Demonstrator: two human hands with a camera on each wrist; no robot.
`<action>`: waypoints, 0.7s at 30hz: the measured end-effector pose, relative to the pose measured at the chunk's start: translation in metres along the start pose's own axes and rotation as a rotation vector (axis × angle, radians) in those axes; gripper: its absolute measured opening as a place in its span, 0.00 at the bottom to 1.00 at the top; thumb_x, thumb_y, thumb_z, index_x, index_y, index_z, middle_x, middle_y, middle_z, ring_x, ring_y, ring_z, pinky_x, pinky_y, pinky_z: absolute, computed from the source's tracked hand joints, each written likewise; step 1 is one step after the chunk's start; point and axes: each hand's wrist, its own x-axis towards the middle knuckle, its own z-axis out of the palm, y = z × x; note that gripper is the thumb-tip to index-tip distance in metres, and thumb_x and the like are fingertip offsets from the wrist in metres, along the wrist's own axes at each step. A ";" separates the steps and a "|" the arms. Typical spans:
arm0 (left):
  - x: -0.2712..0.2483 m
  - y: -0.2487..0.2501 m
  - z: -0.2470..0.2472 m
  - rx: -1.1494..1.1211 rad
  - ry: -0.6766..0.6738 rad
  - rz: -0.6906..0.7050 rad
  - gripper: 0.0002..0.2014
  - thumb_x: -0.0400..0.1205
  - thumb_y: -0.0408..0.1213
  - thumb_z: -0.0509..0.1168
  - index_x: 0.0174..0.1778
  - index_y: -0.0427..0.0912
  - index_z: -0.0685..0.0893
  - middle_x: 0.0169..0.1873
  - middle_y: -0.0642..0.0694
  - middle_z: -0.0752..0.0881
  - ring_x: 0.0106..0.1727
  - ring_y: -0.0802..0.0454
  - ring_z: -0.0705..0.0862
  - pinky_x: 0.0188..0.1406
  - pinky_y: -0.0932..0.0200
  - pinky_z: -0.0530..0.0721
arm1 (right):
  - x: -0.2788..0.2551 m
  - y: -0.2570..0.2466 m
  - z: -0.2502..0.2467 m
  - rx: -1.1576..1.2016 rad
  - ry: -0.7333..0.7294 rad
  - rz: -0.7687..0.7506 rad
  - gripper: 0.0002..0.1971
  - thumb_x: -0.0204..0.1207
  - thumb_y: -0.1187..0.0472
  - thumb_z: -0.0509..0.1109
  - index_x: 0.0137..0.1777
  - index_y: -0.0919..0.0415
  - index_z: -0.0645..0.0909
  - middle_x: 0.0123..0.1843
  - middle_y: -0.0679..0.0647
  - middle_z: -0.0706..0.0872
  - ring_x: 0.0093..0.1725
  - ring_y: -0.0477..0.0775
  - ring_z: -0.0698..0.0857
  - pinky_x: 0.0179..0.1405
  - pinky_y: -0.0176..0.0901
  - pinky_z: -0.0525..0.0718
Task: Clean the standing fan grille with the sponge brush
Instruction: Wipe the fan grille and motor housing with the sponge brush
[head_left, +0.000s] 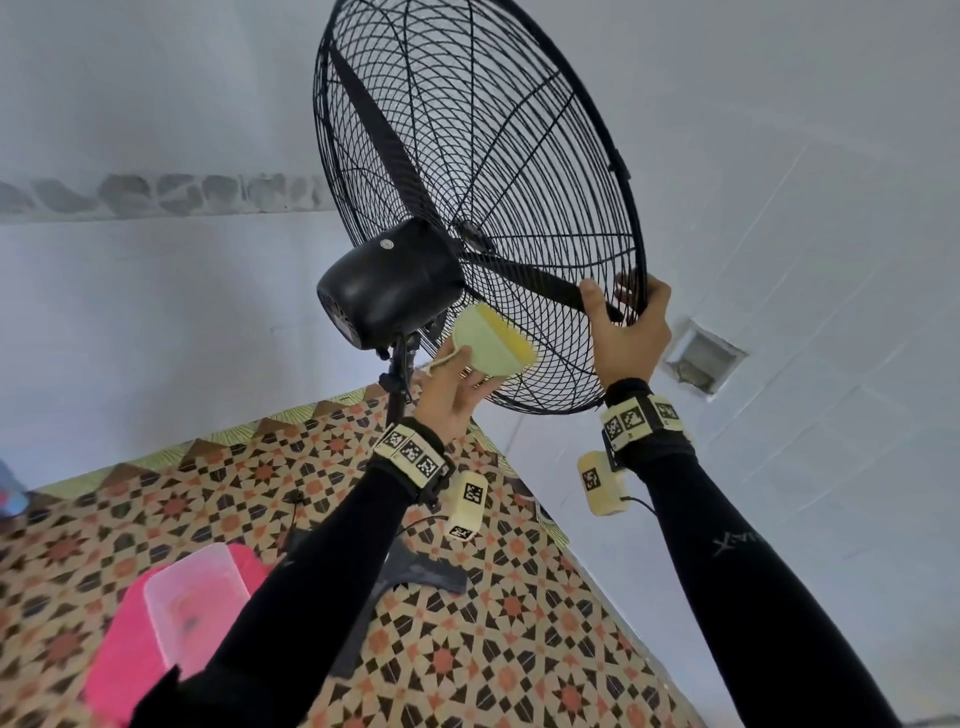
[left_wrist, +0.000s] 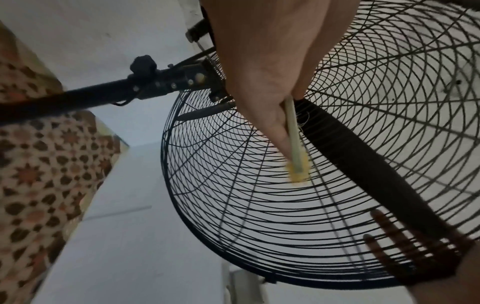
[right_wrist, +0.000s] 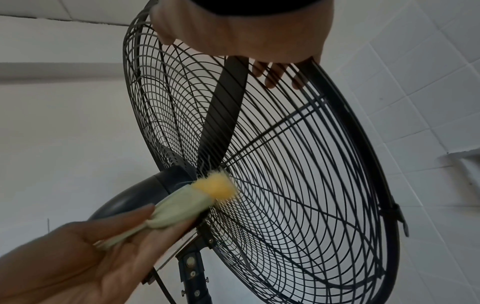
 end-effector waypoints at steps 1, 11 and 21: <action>0.001 0.000 -0.003 0.032 0.016 0.001 0.22 0.91 0.28 0.61 0.82 0.47 0.75 0.71 0.36 0.82 0.67 0.35 0.86 0.70 0.29 0.83 | -0.001 0.000 0.001 0.003 0.005 0.003 0.37 0.67 0.28 0.77 0.67 0.52 0.77 0.59 0.44 0.88 0.60 0.43 0.86 0.65 0.49 0.86; -0.009 -0.036 0.010 0.137 0.132 -0.002 0.22 0.91 0.29 0.62 0.81 0.46 0.75 0.72 0.35 0.81 0.71 0.33 0.84 0.59 0.39 0.91 | -0.005 0.000 -0.003 0.015 -0.034 0.006 0.40 0.67 0.27 0.76 0.70 0.53 0.76 0.62 0.45 0.87 0.62 0.42 0.85 0.66 0.43 0.85; -0.011 -0.016 0.004 0.063 -0.015 0.007 0.25 0.90 0.28 0.62 0.84 0.44 0.72 0.77 0.33 0.78 0.69 0.33 0.85 0.63 0.32 0.88 | 0.000 -0.001 0.003 -0.006 0.016 -0.018 0.37 0.69 0.29 0.77 0.68 0.53 0.77 0.60 0.44 0.87 0.60 0.41 0.86 0.64 0.45 0.86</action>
